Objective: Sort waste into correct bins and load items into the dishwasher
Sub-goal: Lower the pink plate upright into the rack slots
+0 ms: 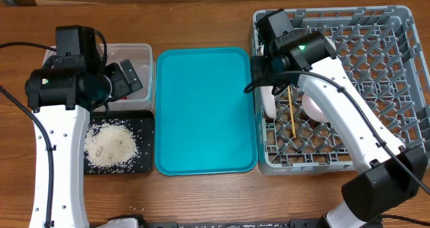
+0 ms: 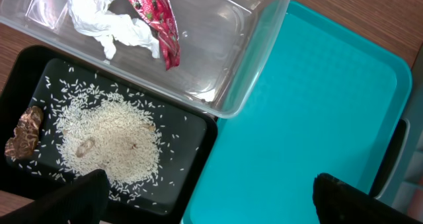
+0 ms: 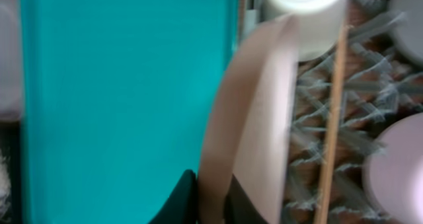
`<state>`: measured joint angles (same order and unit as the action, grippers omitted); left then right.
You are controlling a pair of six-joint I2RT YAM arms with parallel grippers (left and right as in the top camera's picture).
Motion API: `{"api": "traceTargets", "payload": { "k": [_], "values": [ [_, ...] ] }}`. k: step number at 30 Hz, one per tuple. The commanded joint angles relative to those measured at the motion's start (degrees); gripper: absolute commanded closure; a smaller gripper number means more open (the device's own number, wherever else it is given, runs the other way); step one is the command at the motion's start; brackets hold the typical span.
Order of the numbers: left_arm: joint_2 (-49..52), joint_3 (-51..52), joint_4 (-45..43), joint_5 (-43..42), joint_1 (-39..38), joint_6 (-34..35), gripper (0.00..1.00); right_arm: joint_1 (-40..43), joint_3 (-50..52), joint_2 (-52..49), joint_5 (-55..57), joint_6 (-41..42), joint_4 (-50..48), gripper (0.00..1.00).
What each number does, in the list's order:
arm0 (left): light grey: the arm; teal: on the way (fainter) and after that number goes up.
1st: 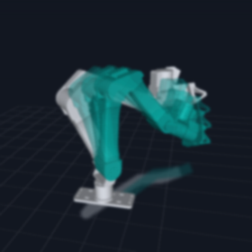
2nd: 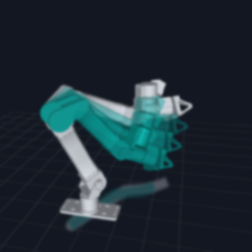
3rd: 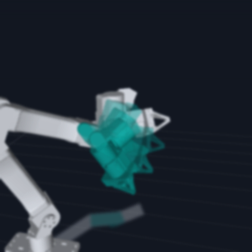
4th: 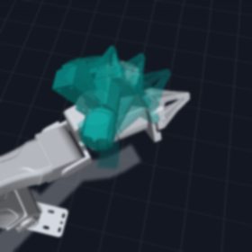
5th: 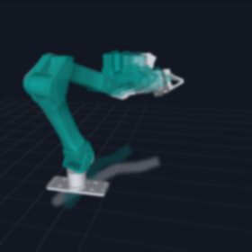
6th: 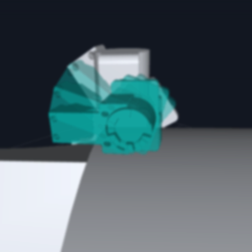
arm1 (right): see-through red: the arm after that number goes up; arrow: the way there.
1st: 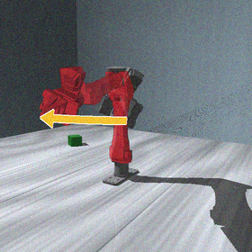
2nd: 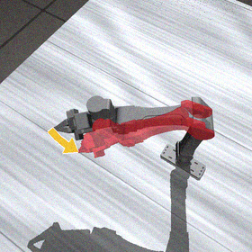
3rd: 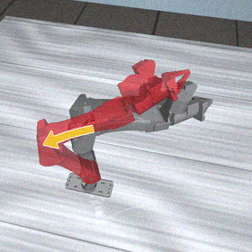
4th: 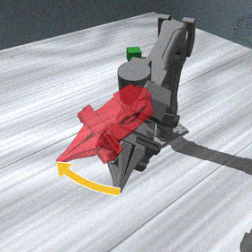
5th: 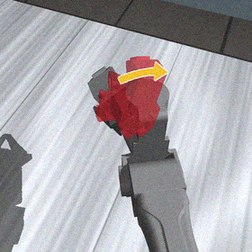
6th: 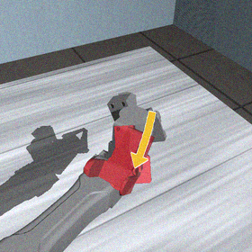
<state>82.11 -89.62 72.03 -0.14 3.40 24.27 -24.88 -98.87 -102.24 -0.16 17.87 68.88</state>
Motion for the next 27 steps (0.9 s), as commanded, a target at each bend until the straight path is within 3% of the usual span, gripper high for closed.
{"api": "traceTargets", "payload": {
  "k": [1, 11, 19, 27],
  "values": [
    [-0.1, -0.5, -0.1, 0.7, 0.2, 0.2, 0.00, 0.2, 0.2, 0.2, 2.7, -0.3, 0.8, 0.96],
    [-0.1, -0.5, -0.1, 0.7, 0.2, 0.2, 0.00, 2.2, 0.1, 0.2, 0.4, 0.9, 8.3, 0.96],
    [-0.1, -0.5, -0.1, 0.8, 0.2, 0.2, 0.00, 7.8, -1.3, 0.7, -5.5, 1.3, 7.3, 0.96],
    [-0.1, -0.5, -0.1, 0.8, 0.2, 0.2, 0.00, 16.4, -1.9, 0.6, -25.0, 1.3, 3.4, 0.96]
  ]
}}
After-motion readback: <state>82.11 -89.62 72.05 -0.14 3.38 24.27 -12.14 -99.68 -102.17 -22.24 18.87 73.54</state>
